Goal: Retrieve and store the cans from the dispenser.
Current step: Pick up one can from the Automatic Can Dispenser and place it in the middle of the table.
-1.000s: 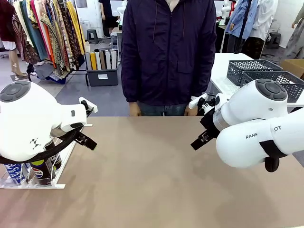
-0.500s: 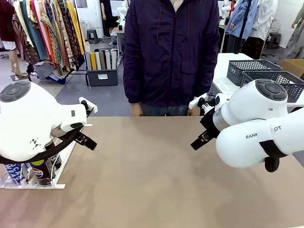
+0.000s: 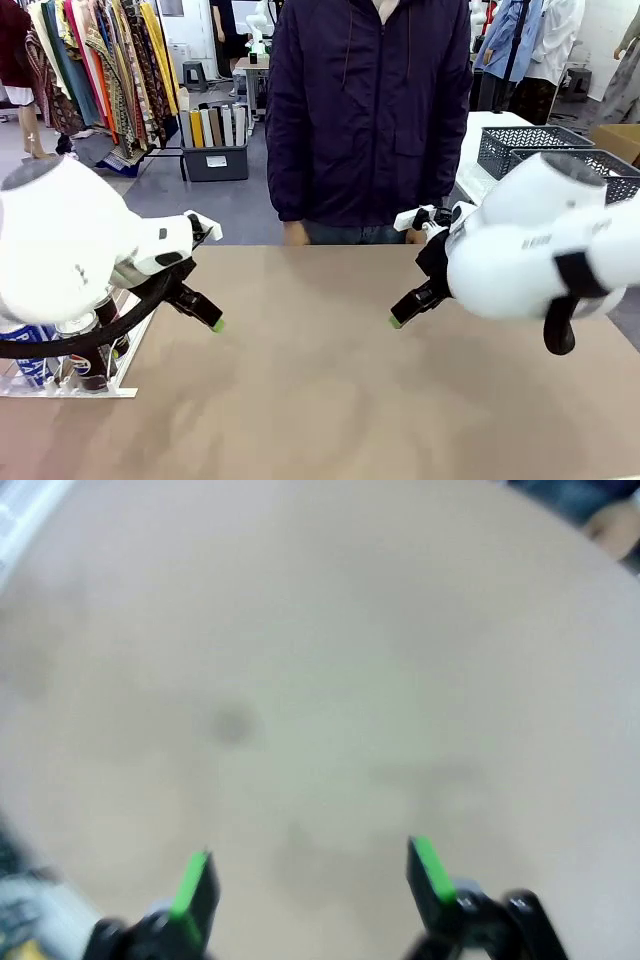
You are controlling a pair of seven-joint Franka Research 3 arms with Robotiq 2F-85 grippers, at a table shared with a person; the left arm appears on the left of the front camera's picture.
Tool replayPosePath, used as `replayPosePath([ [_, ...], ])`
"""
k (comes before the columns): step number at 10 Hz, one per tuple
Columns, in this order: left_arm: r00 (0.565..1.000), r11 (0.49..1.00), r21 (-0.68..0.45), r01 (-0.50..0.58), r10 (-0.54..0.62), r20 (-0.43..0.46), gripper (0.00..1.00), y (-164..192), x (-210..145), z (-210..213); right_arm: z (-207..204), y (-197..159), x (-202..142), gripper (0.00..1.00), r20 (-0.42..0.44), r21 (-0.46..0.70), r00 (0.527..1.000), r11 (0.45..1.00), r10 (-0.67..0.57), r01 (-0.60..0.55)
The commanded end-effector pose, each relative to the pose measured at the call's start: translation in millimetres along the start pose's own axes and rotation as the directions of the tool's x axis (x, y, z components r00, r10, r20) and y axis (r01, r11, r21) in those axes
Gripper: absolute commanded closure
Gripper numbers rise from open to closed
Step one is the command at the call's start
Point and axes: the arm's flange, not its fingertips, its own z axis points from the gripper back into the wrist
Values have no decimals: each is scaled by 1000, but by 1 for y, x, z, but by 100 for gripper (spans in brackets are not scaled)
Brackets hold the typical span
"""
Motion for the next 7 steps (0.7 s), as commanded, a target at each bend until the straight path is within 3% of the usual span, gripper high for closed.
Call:
replayPosePath([
  [1, 963, 965, -109, -238, 220, -155, 0, 14, 15, 68, 81, -10, 3, 0, -7, 230, 968, 942, -251, 246],
  [2, 946, 932, -194, -307, 277, -169, 0, 20, 16, 95, 115, -12, -5, 0, 23, 337, 954, 901, -298, 274],
  [3, 939, 891, -296, -344, 322, -121, 0, 33, 6, 132, 149, -16, -24, 0, 79, 424, 939, 864, -334, 272],
  [4, 919, 852, -371, -369, 394, -9, 0, 55, -13, 168, 184, -30, -49, 0, 159, 484, 905, 830, -394, 276],
  [5, 864, 793, -460, -399, 493, 101, 0, 86, -40, 205, 213, -54, -79, 0, 253, 539, 839, 790, -481, 290],
  [6, 767, 740, -513, -435, 603, 220, 0, 122, -81, 238, 233, -85, -117, 0, 342, 601, 735, 738, -585, 307],
  [7, 665, 702, -557, -444, 675, 320, 0, 147, -123, 256, 237, -112, -148, 0, 352, 650, 658, 680, -666, 341],
])
